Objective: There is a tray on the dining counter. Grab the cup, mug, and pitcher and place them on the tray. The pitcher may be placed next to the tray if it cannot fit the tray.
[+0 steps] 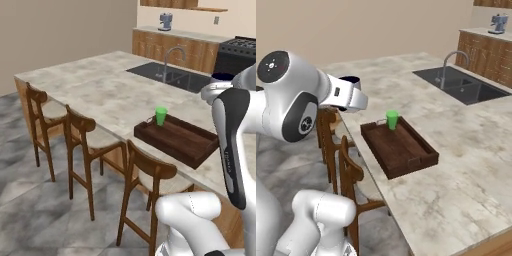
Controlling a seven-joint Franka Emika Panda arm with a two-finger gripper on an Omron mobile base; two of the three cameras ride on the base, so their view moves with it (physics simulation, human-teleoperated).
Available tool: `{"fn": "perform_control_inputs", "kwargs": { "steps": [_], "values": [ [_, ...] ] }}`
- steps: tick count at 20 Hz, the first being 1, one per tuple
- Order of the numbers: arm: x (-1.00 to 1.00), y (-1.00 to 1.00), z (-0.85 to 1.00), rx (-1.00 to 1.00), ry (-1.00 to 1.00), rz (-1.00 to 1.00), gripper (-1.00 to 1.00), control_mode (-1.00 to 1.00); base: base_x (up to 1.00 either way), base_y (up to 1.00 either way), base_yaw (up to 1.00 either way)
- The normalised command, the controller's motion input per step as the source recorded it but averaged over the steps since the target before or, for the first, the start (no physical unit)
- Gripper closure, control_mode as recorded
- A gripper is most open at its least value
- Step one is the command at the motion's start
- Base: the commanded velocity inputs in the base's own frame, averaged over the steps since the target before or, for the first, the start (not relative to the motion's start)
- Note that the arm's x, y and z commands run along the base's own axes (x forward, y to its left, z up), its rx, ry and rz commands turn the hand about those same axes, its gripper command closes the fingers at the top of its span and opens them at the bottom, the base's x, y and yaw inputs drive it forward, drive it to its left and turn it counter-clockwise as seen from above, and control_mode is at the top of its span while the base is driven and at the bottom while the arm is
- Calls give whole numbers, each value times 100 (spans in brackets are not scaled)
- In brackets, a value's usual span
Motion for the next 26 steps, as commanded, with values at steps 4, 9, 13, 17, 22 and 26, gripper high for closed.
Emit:
{"fn": "perform_control_inputs", "kwargs": {
  "steps": [4,9,13,17,22,26],
  "values": [
    [0,0,0,0,0,0,100,100,41,-5,-11],
    [0,0,0,0,0,0,100,100,38,-4,-1],
    [40,0,-16,0,0,0,100,-100,10,0,0],
    [58,0,-41,0,2,20,100,-100,0,0,0],
    [43,-3,-44,0,0,29,100,-100,0,0,0],
    [30,-4,-42,0,0,24,100,-100,0,0,0]
  ]
}}
